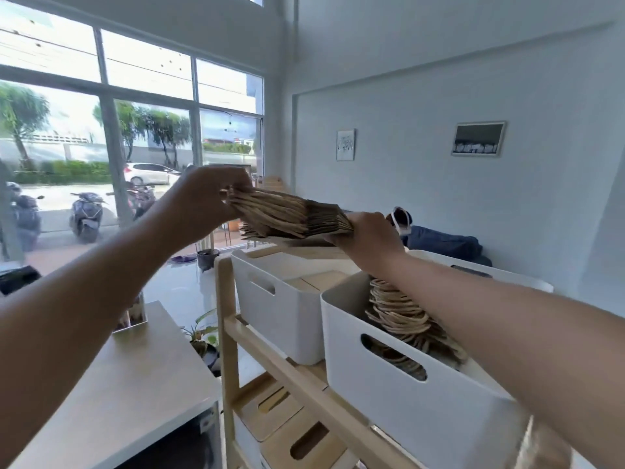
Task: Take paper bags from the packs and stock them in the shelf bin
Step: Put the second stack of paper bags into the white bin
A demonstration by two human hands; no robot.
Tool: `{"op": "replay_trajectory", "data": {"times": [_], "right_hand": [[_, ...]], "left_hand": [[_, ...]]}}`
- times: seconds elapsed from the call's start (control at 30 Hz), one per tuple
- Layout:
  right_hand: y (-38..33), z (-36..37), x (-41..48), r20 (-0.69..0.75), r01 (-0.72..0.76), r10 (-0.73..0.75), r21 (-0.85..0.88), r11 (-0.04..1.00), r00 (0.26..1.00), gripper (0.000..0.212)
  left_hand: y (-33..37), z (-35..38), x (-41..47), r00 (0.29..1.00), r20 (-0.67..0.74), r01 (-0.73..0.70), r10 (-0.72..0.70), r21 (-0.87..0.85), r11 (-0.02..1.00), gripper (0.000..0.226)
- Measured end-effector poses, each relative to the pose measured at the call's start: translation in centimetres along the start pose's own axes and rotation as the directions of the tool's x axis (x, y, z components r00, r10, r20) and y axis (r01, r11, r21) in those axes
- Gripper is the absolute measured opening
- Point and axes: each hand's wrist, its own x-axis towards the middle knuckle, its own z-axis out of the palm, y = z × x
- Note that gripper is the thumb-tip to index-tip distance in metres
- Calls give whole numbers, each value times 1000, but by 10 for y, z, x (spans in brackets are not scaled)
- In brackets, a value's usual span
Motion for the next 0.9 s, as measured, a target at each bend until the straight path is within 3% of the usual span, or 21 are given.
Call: {"op": "replay_trajectory", "data": {"times": [0.23, 0.33, 0.5, 0.6, 0.67, 0.73, 0.8, 0.83, 0.9], "right_hand": [[0, 28, 27, 81, -24, 33, -102, 995, 996, 23], [0, 47, 34, 109, -54, 69, -135, 989, 992, 22], [22, 61, 33, 110, -43, 78, -293, 955, 991, 23], [36, 70, 45, 214, -133, 203, -304, 943, 955, 37], [39, 76, 54, 433, -105, 272, -372, 922, 860, 51], [39, 81, 61, 658, 4, 345, -467, 884, 669, 61], [32, 80, 65, 759, 88, 442, -543, 835, 478, 62], [28, 80, 67, 777, 121, 475, -563, 817, 413, 58], [28, 86, 72, 790, 163, 489, -574, 803, 371, 55]], "left_hand": [[-59, 41, 2, 994, -61, 87, -93, -93, 992, 45], [-71, 46, 10, 996, -38, 73, -79, -135, 988, 30], [-74, 70, 8, 987, 149, -47, 54, -48, 998, 17], [-71, 87, 2, 966, 253, 52, -52, 8, 999, 29], [-64, 90, 1, 892, 422, 201, -160, -55, 978, 44], [-57, 90, 3, 751, 614, 360, -242, -73, 930, 67], [-52, 92, 6, 645, 704, 426, -297, -9, 904, 80], [-51, 96, 8, 616, 727, 422, -303, 20, 906, 76], [-48, 105, 10, 567, 761, 377, -316, 102, 921, 56]]}}
